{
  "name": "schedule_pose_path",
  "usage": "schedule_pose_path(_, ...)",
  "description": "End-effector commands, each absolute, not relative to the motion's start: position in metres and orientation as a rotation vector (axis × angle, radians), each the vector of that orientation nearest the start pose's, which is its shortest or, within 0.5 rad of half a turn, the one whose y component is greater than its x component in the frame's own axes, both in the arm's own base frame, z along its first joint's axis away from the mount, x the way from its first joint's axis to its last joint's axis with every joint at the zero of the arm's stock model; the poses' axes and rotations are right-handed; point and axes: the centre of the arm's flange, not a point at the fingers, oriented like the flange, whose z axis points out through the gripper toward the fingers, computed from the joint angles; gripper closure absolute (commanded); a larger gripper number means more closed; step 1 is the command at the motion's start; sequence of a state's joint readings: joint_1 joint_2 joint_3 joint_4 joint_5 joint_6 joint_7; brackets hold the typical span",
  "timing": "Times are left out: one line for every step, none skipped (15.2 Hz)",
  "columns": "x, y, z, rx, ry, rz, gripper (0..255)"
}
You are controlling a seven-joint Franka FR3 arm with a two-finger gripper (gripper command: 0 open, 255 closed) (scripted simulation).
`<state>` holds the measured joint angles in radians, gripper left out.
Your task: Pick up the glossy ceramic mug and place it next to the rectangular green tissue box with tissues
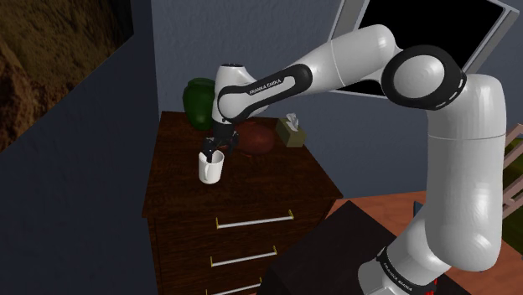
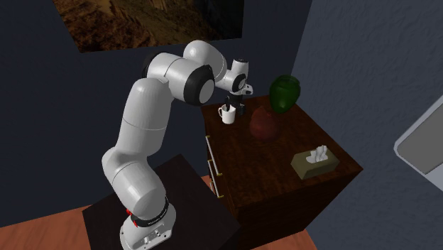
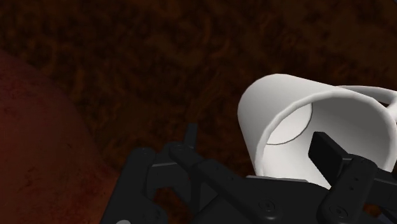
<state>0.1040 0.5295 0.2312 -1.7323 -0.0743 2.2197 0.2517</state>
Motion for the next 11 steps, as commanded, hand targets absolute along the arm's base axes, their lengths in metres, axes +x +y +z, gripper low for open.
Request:
schedule_pose_path(0.6319,0.2025,0.2799,-3.089,-0.155,0.065,0)
schedule_pose_path(0.6319,0.2025,0.2799,-3.089,-0.155,0.065,0)
schedule_pose_path(0.6319,0.2025,0.2799,-3.089,-0.155,0.065,0)
schedule_pose_path(0.6319,0.2025,0.2799,-3.089,-0.155,0.065,0)
schedule_pose_path(0.6319,0.2025,0.2799,-3.089,-0.155,0.065,255)
schedule_pose_path(0.6319,0.2025,0.2799,-3.089,-0.155,0.065,255)
schedule_pose_path(0.6319,0.2025,0.2799,-3.089,-0.155,0.065,255)
schedule_pose_path(0.6319,0.2025,0.2799,-3.089,-0.155,0.065,255)
schedule_pose_path(0.6319,0.2025,0.2799,-3.089,-0.155,0.065,255)
schedule_pose_path(0.6319,0.2025,0.2799,-3.089,-0.155,0.065,255)
schedule_pose_path(0.6319,0.2025,0.2799,-3.089,-0.155,0.065,255)
